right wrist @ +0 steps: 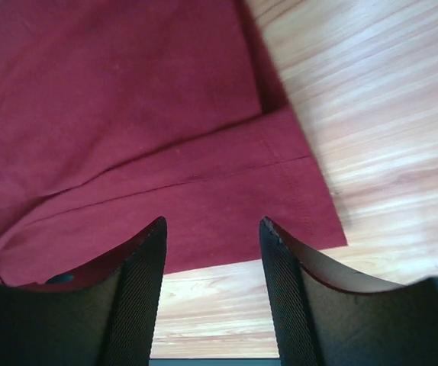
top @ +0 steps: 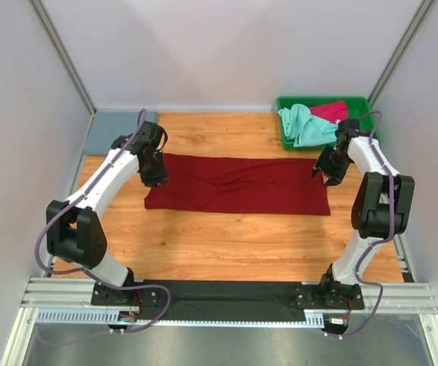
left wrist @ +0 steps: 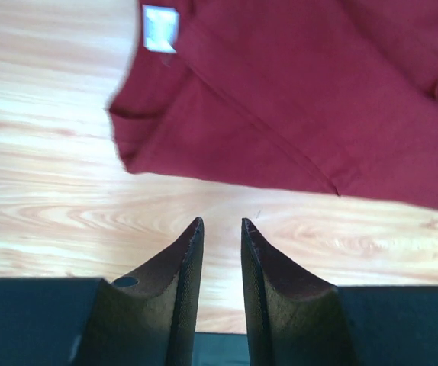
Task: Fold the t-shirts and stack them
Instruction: Fold the tshirt
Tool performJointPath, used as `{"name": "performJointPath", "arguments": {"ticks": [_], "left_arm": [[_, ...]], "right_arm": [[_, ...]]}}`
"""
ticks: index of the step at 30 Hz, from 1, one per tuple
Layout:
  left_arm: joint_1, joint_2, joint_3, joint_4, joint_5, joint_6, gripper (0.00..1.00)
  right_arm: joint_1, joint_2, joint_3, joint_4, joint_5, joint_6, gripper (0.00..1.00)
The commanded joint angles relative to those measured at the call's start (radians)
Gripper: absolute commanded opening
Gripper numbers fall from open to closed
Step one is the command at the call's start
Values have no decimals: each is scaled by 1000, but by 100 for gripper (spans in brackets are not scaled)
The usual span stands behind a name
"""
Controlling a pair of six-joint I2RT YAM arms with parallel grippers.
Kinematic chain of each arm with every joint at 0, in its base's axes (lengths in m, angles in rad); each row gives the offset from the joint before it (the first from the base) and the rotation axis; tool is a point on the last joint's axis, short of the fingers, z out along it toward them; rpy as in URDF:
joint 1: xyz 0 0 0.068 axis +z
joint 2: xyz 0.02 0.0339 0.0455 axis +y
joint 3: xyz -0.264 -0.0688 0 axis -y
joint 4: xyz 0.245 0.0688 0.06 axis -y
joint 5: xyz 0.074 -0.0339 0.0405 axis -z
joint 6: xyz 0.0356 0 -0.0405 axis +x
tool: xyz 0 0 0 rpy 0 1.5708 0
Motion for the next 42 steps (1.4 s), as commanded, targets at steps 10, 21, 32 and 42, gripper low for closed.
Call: {"name": "performJointPath", "arguments": {"ticks": [10, 21, 32, 42], "left_arm": [[-7, 82, -102, 156, 111, -62, 29], [13, 211, -147, 204, -47, -86, 31], [133, 279, -216, 191, 17, 0, 25], [128, 29, -207, 67, -34, 1, 28]], "right_arm": [[9, 17, -88, 76, -71, -29, 52], [16, 72, -171, 135, -13, -23, 54], [12, 84, -247, 158, 50, -17, 55], [-12, -47, -347, 127, 94, -19, 56]]}}
